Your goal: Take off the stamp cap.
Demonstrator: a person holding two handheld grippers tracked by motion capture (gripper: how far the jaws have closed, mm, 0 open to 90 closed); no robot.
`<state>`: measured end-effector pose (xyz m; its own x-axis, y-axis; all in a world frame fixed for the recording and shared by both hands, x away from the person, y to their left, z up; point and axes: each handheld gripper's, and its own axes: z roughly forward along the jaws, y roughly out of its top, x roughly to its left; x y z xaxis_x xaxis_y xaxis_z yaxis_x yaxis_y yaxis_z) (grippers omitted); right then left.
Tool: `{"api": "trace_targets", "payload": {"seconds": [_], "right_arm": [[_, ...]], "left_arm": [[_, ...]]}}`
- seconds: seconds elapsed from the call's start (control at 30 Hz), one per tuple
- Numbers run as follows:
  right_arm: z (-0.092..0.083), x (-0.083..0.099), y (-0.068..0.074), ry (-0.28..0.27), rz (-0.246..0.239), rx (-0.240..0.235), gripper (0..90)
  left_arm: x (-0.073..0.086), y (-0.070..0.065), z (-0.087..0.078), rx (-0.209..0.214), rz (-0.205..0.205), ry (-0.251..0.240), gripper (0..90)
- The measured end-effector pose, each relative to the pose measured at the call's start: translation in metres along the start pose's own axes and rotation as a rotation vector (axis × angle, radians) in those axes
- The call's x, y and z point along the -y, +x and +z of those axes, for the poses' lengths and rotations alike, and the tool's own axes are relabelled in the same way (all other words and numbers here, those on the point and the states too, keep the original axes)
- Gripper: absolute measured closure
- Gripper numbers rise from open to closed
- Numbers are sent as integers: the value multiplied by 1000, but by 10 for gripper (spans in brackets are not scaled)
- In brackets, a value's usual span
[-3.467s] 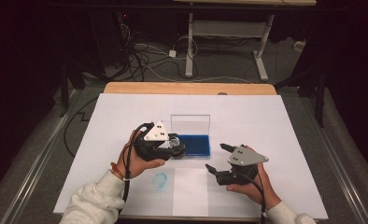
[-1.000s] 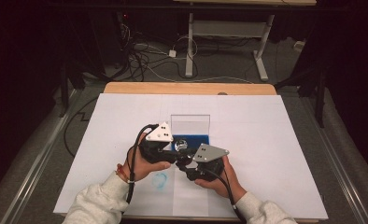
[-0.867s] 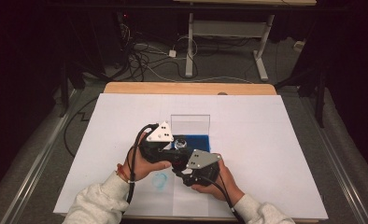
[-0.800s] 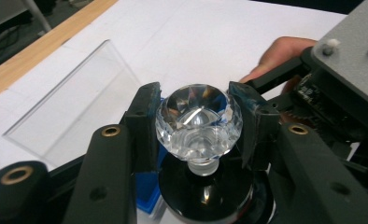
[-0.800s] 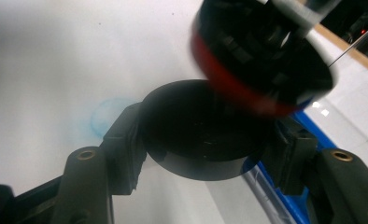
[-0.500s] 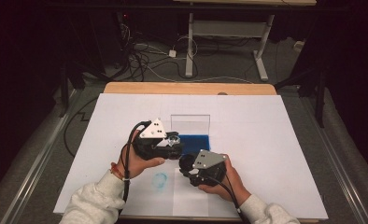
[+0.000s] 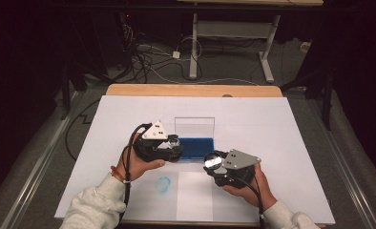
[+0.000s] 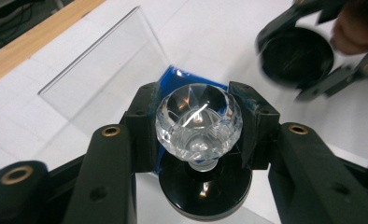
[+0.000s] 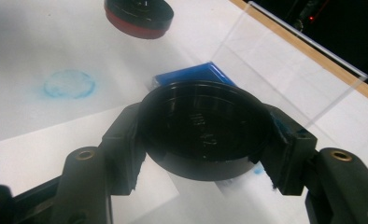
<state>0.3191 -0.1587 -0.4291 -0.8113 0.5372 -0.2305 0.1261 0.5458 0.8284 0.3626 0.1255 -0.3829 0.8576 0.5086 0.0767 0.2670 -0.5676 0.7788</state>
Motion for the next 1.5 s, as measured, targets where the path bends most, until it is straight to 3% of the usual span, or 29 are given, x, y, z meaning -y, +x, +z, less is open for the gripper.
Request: {"api": "trace_targets", "payload": {"seconds": [0.1,0.17,0.4,0.57,0.9,0.97,1.1,1.17,1.37,1.5], "right_arm": [[-10,5,-6,-8,20,27,389],[-16,7,-10,-11,31,43,389],[-39,22,-24,-14,73,116,389],[-52,32,-32,5,78,173,389],[-77,51,-42,9,139,261,389],[-80,52,-42,12,140,265,389],[-86,53,-42,-11,156,266,389],[-89,53,-43,-22,177,268,389],[-84,54,-43,-2,190,263,389],[-80,54,-45,2,197,253,388]], "left_arm": [[1,2,0,17,-9,-8,549],[1,1,-1,-7,5,-15,549],[1,4,-5,-19,14,-28,549],[1,7,-7,-24,10,-36,549],[-6,10,-5,-16,23,-50,549],[-8,11,-4,-13,30,-47,548],[-15,14,-7,2,5,-77,548],[-21,15,-6,8,16,-72,549],[-37,22,-6,19,30,-91,549],[-45,26,5,26,24,-86,549]]}}
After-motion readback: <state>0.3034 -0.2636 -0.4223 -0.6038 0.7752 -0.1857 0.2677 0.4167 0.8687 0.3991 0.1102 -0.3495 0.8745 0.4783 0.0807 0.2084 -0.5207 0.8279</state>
